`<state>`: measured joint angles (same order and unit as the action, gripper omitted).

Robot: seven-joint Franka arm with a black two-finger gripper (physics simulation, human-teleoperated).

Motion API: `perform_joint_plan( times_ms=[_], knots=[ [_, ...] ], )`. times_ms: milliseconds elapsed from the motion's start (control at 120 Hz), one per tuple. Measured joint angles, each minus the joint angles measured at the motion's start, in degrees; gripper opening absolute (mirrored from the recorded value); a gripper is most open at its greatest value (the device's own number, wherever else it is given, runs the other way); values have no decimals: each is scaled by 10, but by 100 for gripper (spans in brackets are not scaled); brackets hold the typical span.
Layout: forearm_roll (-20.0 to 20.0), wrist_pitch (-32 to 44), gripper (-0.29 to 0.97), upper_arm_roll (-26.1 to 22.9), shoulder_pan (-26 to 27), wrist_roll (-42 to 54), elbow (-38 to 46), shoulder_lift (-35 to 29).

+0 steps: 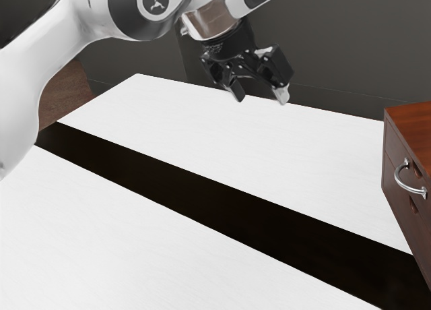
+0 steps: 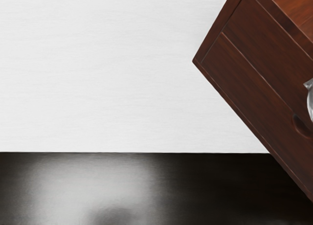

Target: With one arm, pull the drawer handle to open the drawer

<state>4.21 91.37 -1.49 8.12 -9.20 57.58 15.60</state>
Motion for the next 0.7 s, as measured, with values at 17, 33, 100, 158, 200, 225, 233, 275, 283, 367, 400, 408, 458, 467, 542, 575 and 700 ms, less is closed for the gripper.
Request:
perform_joint_plan(
  times_ms=[17,33,100,158,200,225,233,275,283,367,400,408,458,467,542,575,700],
  knots=[
    [2,4,68,0,0,-5,1,2],
    [3,8,68,0,0,-10,2,4],
    [19,25,68,-1,2,-28,19,13],
    [32,40,68,-1,10,-42,39,17],
    [40,54,68,-1,12,-51,53,23],
    [43,62,68,-1,13,-56,57,27],
    [44,65,68,-1,13,-58,58,29],
    [50,76,68,-1,13,-66,62,37],
    [51,78,68,-1,13,-68,62,38],
    [62,107,68,0,15,-82,72,46],
    [67,121,68,-1,19,-87,76,47],
    [69,124,68,-1,20,-88,77,48],
    [80,140,68,-1,29,-96,80,51],
    [82,143,68,-1,32,-98,80,52],
    [92,160,68,0,49,-121,81,57],
    [96,166,68,0,52,-131,81,60],
    [102,187,68,0,58,-164,88,64]
  ],
)
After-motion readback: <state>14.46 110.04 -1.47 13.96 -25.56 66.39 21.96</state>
